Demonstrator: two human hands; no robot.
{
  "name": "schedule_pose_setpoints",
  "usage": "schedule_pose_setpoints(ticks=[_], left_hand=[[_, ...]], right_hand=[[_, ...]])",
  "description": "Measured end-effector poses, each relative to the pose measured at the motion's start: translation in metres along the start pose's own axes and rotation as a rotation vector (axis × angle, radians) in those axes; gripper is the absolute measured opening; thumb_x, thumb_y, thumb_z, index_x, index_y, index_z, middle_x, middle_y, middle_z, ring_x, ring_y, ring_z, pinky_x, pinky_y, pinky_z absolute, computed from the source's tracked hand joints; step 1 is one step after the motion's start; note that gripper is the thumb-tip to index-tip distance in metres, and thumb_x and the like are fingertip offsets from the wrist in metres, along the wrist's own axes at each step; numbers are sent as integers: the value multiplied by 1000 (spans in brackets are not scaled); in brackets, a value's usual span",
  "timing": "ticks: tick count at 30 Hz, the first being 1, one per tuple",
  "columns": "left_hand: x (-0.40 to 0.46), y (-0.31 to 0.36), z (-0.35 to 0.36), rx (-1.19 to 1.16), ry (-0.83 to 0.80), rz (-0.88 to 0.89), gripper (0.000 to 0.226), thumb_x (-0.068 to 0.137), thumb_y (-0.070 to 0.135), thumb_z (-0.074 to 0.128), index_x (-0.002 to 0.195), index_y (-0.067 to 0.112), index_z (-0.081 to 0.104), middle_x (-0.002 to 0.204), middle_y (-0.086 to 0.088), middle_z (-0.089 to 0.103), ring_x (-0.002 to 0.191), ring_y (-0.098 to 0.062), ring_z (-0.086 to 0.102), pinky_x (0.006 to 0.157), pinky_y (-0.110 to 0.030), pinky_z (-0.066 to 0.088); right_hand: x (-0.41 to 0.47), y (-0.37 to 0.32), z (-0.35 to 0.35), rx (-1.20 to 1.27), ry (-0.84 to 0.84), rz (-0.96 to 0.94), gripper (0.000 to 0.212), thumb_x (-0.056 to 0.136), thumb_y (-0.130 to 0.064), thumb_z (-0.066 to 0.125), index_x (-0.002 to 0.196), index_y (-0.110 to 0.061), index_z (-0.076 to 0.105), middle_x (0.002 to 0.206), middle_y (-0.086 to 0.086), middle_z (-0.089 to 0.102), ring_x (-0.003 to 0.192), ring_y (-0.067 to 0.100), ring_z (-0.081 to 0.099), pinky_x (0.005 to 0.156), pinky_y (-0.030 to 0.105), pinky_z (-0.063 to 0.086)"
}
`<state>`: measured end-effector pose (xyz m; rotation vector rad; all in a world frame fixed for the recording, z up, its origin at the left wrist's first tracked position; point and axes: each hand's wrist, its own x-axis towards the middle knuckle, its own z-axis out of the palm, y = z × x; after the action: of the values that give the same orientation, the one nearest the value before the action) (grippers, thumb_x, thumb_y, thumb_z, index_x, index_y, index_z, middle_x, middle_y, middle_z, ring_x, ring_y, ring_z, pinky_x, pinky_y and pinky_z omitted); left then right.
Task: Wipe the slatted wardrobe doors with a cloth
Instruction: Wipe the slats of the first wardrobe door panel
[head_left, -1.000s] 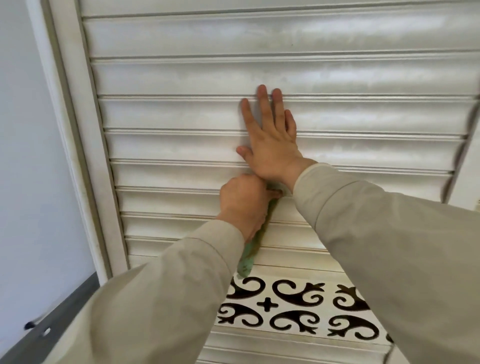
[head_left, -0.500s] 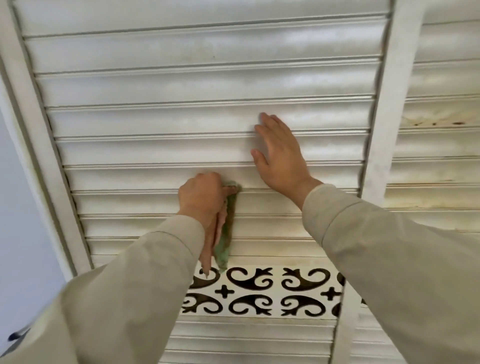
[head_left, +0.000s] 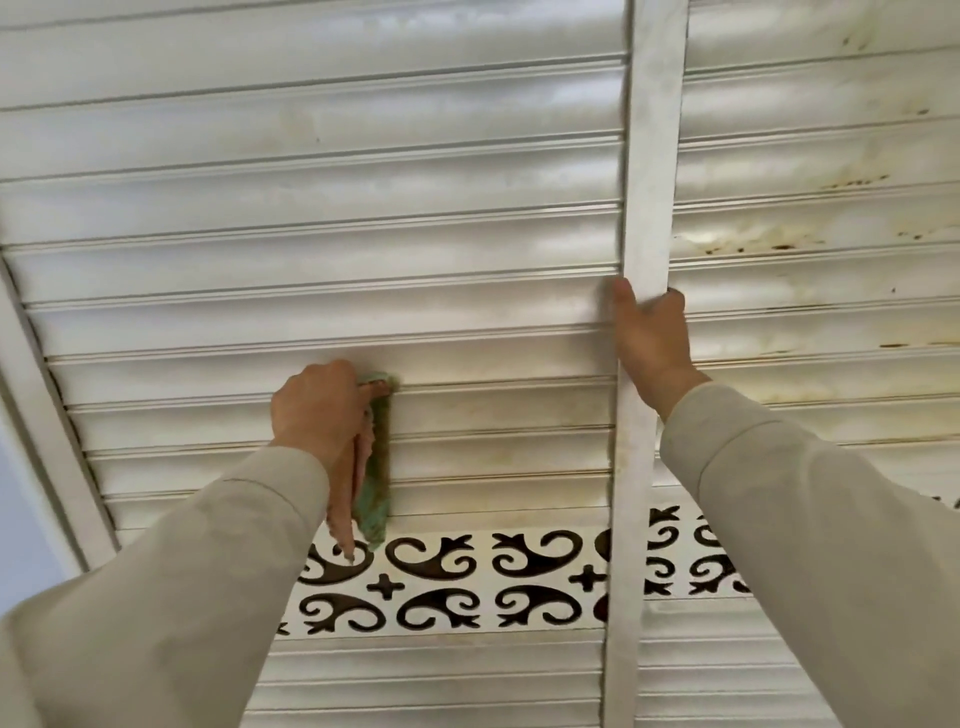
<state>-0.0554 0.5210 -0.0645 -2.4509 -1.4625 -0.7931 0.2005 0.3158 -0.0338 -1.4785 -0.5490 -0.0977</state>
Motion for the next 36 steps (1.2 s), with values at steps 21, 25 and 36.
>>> schedule_pose_setpoints(ticks=[21, 25, 36], left_hand=[[-44, 232, 4, -132, 42, 341, 24, 96, 40, 59, 103, 18, 67, 102, -4, 67, 96, -28, 65, 68, -31, 40], [-42, 223, 7, -150, 39, 306, 17, 96, 36, 58, 98, 21, 66, 98, -3, 67, 92, -27, 65, 67, -32, 40], [-30, 85, 8, -313, 37, 9, 45, 92, 61, 52, 79, 20, 63, 77, -4, 64, 79, -33, 61, 69, -38, 49]], right_hand=[[19, 6, -26, 40, -243, 42, 57, 104, -42, 34, 147, -7, 25, 133, 7, 49, 111, 21, 47, 90, 27, 35], [15, 9, -24, 9, -231, -31, 48, 106, -37, 35, 140, -3, 29, 118, 2, 49, 104, 18, 48, 84, 22, 33], [12, 10, -27, 1, -261, -32, 49, 105, -42, 36, 140, -9, 30, 118, 1, 50, 106, 20, 49, 87, 28, 35]])
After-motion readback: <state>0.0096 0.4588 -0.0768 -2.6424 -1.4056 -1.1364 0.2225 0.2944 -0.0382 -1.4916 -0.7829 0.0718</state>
